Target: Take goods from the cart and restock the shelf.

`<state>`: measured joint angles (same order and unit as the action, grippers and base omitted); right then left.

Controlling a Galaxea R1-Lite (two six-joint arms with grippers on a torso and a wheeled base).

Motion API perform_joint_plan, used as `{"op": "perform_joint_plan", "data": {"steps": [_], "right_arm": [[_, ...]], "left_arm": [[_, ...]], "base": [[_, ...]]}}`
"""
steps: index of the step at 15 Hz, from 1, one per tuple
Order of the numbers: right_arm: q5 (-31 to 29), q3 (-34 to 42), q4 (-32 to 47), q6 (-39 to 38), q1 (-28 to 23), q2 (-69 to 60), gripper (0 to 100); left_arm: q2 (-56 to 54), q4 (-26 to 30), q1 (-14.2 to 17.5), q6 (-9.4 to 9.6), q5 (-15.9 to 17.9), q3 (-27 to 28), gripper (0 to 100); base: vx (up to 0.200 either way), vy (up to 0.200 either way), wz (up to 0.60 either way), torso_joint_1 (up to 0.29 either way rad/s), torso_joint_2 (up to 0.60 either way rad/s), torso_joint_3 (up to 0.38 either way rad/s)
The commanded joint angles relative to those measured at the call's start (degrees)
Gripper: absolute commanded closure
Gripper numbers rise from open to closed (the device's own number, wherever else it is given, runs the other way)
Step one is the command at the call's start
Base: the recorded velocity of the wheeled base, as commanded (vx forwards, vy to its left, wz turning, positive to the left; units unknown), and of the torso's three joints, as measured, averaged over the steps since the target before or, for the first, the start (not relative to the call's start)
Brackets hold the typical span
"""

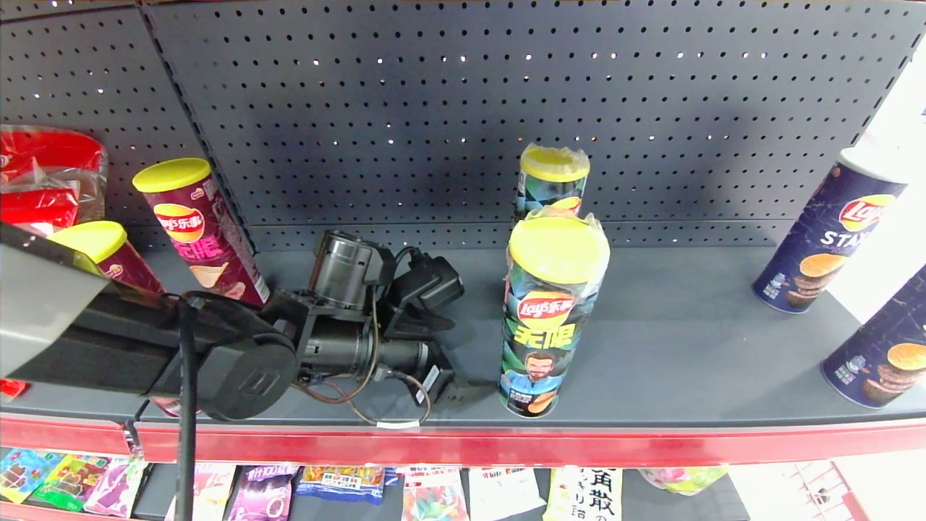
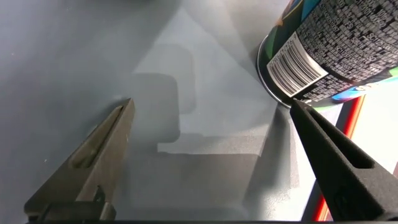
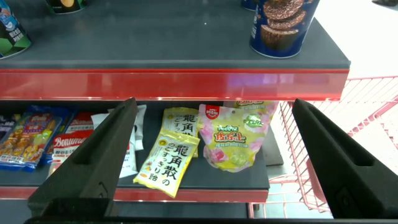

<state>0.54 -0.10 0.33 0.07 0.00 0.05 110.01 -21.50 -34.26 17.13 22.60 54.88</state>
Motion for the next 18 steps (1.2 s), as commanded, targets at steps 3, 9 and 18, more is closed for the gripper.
{"op": "perform_joint_plan", "data": {"steps": [3,9,18], "right_arm": [[-0.01,0.01,0.02,0.01,0.00,0.04,0],[-0.01,0.01,0.02,0.01,0.00,0.04,0],[-0.01,0.01,0.02,0.01,0.00,0.04,0]], "left_arm": [[0.65,-0.03,-0.20,0.01,-0.01,1.02,0],[1.00,-0.03,-0.29,-0.08,0.07,1.63,0],[1.26,-0.03,-0.81,-0.08,0.07,1.54,0]], "base": [[0.000,0.000,0.00,0.000,0.00,0.000],[0.000,0.000,0.00,0.000,0.00,0.000],[0.000,0.000,0.00,0.000,0.00,0.000]]}}
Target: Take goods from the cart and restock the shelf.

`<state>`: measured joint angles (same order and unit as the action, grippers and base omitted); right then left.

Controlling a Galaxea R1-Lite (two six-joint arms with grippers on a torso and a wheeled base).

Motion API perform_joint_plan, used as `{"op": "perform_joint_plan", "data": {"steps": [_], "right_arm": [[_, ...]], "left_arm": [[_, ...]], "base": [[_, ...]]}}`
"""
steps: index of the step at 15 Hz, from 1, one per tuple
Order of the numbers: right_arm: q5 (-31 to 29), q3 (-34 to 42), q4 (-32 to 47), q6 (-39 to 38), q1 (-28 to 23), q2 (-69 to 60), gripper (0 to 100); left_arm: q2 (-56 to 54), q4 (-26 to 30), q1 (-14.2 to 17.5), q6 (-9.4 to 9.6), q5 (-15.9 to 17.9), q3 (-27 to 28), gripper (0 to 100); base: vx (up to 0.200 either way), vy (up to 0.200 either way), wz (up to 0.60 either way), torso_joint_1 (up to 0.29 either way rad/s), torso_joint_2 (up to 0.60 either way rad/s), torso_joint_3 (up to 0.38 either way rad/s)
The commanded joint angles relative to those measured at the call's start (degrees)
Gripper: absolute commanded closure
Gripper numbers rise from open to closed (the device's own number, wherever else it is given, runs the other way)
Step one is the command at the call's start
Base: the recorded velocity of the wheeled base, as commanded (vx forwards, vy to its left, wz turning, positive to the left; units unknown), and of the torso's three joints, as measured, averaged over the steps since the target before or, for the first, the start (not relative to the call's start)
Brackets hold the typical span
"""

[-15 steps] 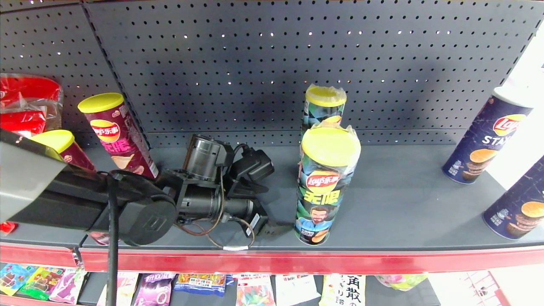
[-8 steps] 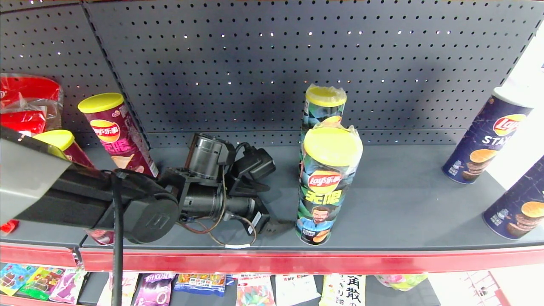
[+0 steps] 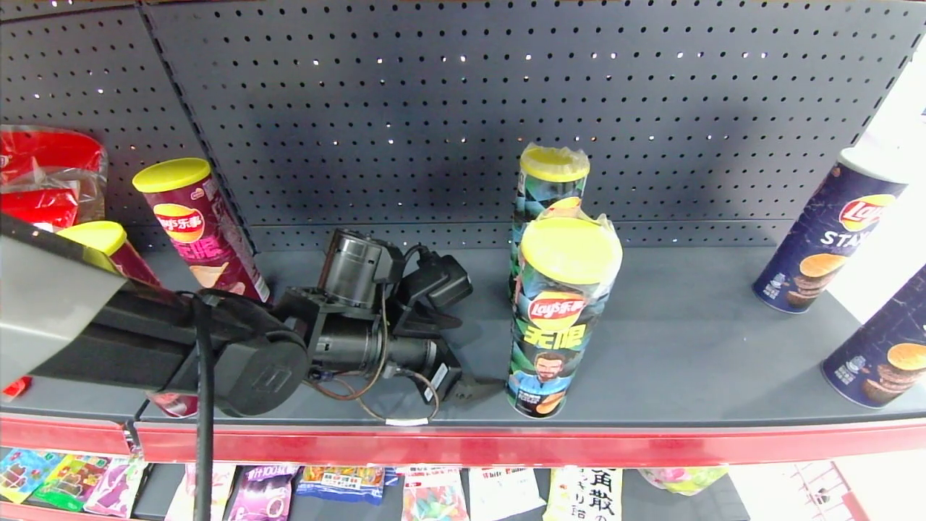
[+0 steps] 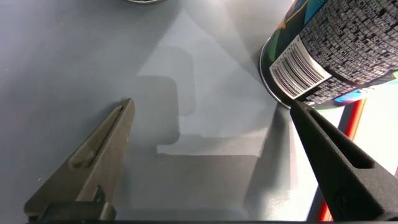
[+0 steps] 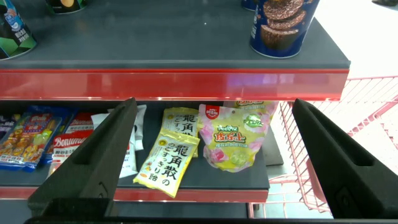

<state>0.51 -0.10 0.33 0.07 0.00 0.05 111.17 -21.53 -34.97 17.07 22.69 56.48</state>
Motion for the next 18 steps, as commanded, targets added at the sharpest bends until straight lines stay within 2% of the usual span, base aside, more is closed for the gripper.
{"op": "perform_joint_plan", "data": {"steps": [1,5,9,12,15,16,18], "right_arm": [[0.02,0.01,0.02,0.01,0.00,0.04,0],[0.02,0.01,0.02,0.01,0.00,0.04,0],[-0.07,0.01,0.02,0.01,0.00,0.04,0],[-0.07,0.01,0.02,0.63,0.00,0.04,0],[-0.07,0.01,0.02,0.72,0.00,0.04,0],[-0.07,0.01,0.02,0.72,0.00,0.04,0],[-0.07,0.01,0.02,0.72,0.00,0.04,0]], "left_arm": [[0.10,0.00,-0.09,-0.02,-0.01,0.03,0],[-0.42,0.00,0.26,0.07,-0.01,-1.28,0],[-9.30,0.00,3.60,-0.02,-0.01,-6.47,0],[-21.87,0.08,3.51,-0.89,-0.19,-15.35,0],[-39.71,0.96,3.33,-0.89,-0.45,-30.11,0],[-47.97,2.46,3.60,-0.98,-1.07,-36.26,0],[-61.68,9.58,3.86,-1.25,-3.09,-42.24,0]], "base": [[0.000,0.000,0.00,0.000,0.00,0.000],[0.000,0.000,0.00,0.000,0.00,0.000],[0.000,0.000,0.00,0.000,0.00,0.000],[0.000,0.000,0.00,0.000,0.00,0.000],[0.000,0.000,0.00,0.000,0.00,0.000],[0.000,0.000,0.00,0.000,0.00,0.000],[0.000,0.000,0.00,0.000,0.00,0.000]]}}
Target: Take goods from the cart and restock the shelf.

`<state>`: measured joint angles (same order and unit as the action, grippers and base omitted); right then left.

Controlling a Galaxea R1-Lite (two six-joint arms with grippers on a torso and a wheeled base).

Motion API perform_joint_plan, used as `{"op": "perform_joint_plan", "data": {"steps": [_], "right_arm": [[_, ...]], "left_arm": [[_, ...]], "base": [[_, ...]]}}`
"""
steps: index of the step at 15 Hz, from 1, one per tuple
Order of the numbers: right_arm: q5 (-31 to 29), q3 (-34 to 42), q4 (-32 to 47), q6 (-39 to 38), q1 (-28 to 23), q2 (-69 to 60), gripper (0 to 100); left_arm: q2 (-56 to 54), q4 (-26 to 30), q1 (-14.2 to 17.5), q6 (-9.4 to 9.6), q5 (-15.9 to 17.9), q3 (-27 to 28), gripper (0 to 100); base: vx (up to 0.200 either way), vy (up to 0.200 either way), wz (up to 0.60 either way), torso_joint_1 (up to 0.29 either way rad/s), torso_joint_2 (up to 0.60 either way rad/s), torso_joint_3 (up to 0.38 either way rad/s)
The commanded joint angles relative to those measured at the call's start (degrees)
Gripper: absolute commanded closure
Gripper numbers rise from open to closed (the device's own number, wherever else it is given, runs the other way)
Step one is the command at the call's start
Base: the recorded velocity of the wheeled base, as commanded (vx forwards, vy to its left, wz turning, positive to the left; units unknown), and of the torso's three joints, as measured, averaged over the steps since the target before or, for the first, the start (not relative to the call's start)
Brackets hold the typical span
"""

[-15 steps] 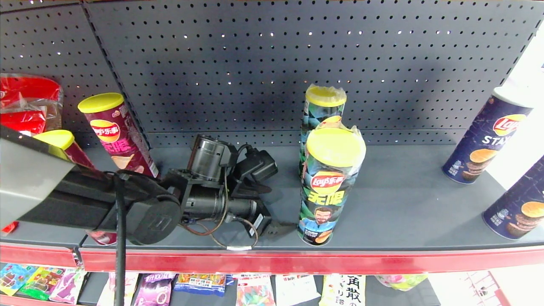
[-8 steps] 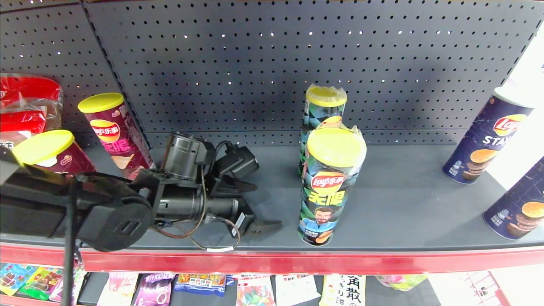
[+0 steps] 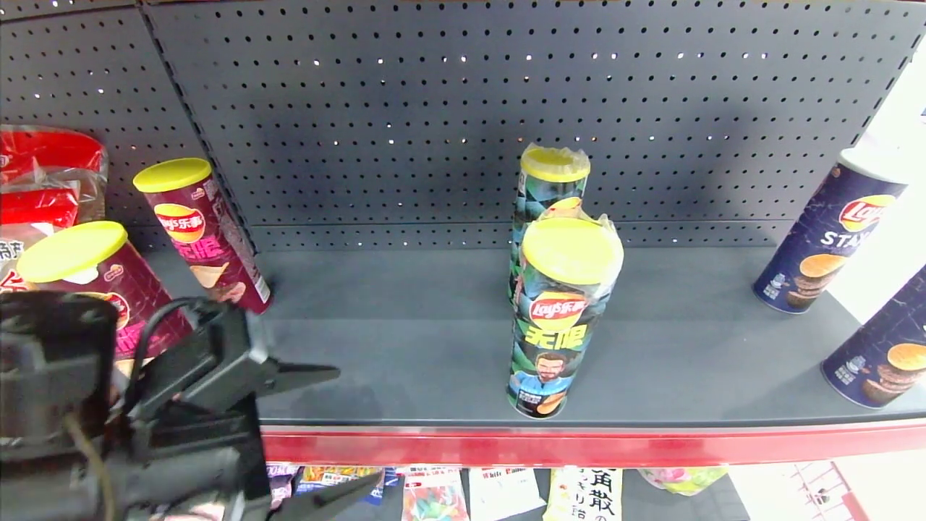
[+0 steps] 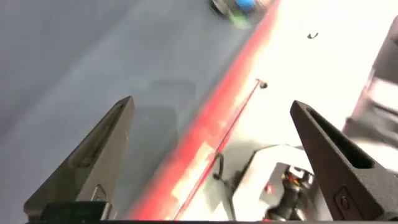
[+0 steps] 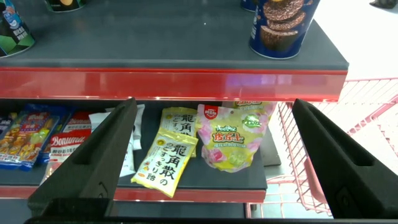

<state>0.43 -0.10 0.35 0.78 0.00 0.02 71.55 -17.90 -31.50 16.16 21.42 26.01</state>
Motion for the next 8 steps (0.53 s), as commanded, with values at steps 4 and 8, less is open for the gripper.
{"op": "perform_joint_plan", "data": {"steps": [4,8], "right_arm": [[0.01,0.01,-0.09,-0.08,0.00,0.06,0],[0.01,0.01,0.00,0.01,0.00,0.06,0]], "left_arm": [[-46.15,27.65,1.53,-4.30,-11.75,-12.39,0],[-62.23,40.48,15.77,-10.45,-22.56,-12.48,0]], "base": [[0.000,0.000,0.00,0.000,0.00,0.000],[0.000,0.000,0.00,0.000,0.00,0.000]]}}
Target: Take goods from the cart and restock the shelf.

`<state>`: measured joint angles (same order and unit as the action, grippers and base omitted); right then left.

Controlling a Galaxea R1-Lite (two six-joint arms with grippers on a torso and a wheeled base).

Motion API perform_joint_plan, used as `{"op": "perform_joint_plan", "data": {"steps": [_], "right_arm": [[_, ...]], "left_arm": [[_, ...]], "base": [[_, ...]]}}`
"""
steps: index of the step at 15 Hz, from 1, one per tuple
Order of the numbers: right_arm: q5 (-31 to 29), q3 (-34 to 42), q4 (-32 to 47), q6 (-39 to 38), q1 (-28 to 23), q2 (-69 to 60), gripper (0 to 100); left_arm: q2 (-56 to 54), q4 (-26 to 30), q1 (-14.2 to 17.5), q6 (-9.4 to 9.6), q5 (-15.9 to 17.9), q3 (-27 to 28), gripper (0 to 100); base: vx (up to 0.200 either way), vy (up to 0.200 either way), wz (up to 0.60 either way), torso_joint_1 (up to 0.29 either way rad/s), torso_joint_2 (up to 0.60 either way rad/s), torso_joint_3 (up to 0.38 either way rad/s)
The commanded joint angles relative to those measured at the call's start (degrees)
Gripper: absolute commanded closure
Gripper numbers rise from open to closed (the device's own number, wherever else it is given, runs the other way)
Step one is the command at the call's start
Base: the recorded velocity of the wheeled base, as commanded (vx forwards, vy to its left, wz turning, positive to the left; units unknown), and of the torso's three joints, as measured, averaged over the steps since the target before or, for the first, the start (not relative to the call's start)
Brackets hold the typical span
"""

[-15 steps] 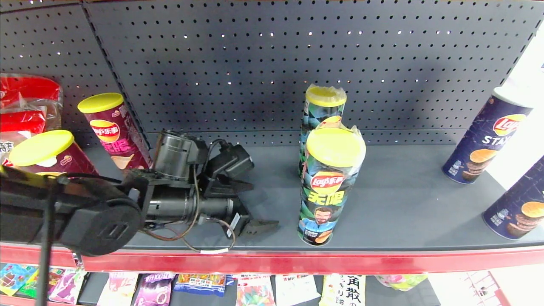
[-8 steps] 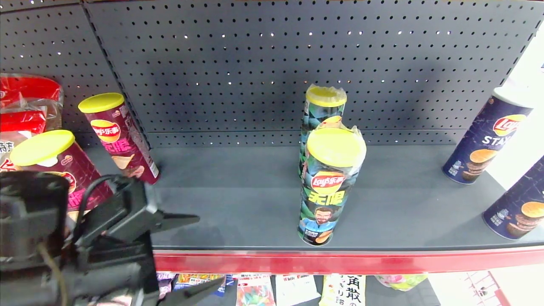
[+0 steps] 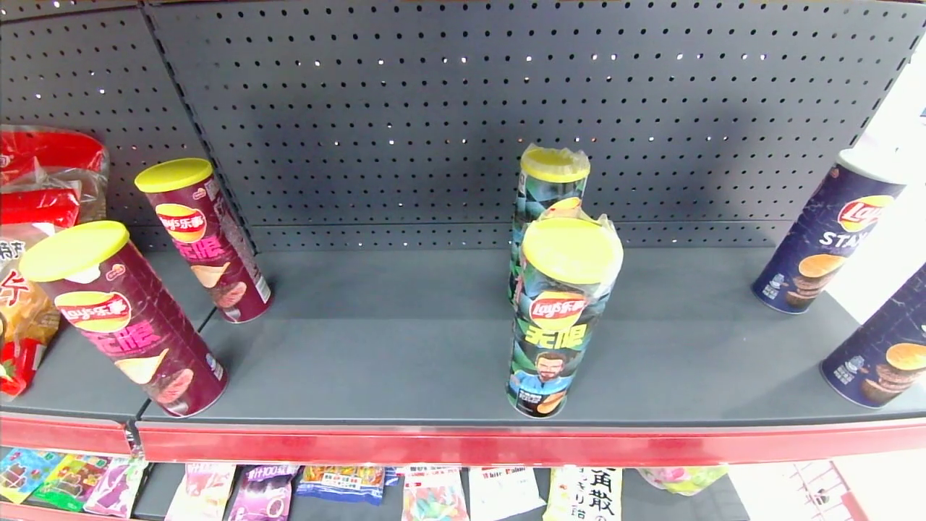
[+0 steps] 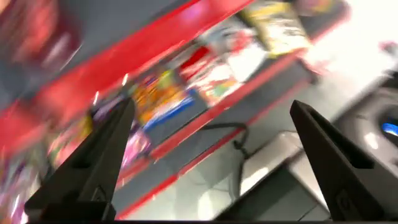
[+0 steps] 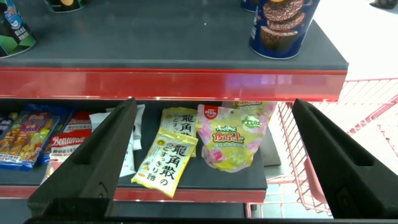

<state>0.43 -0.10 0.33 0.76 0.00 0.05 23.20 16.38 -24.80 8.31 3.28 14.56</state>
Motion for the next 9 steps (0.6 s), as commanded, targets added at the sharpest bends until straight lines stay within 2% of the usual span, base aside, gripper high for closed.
{"op": "perform_joint_plan", "data": {"steps": [1,2,3,4,5,6,7,8,9], "right_arm": [[0.01,0.01,-0.07,-0.05,-0.09,0.04,0],[0.01,0.01,0.02,0.04,-0.09,0.04,0],[0.01,0.01,0.02,-0.05,0.00,0.04,0],[0.01,0.01,0.02,-0.05,-0.09,0.04,0],[-0.08,0.01,0.02,0.04,-0.09,0.04,0],[-0.43,0.01,0.02,0.04,-0.09,0.04,0],[-0.60,0.01,0.02,0.04,-0.09,0.04,0],[-0.60,0.01,0.02,0.04,-0.09,0.04,0],[-0.60,0.01,0.02,0.04,-0.09,0.04,0]], "left_arm": [[-16.61,8.93,14.16,-2.69,-4.16,-0.93,0],[-16.96,9.54,17.68,-3.74,-4.16,-0.84,0],[-16.96,9.54,17.85,-3.92,-4.16,-0.84,0],[-17.93,9.54,19.70,-9.10,-4.42,-0.84,0],[-18.01,9.46,19.79,-10.42,-6.09,-0.93,0],[-18.01,8.66,19.79,-10.51,-8.38,-1.46,0],[-18.01,6.03,19.79,-10.69,-8.38,-2.78,0],[-18.01,-5.93,19.79,-10.86,-7.85,-8.49,0],[-18.10,-16.47,19.79,-10.77,-4.95,-13.50,0]], "base": [[0.000,0.000,0.00,0.000,0.00,0.000],[0.000,0.000,0.00,0.000,0.00,0.000],[0.000,0.000,0.00,0.000,0.00,0.000],[0.000,0.000,0.00,0.000,0.00,0.000],[0.000,0.000,0.00,0.000,0.00,0.000],[0.000,0.000,0.00,0.000,0.00,0.000],[0.000,0.000,0.00,0.000,0.00,0.000],[0.000,0.000,0.00,0.000,0.00,0.000],[0.000,0.000,0.00,0.000,0.00,0.000]]}}
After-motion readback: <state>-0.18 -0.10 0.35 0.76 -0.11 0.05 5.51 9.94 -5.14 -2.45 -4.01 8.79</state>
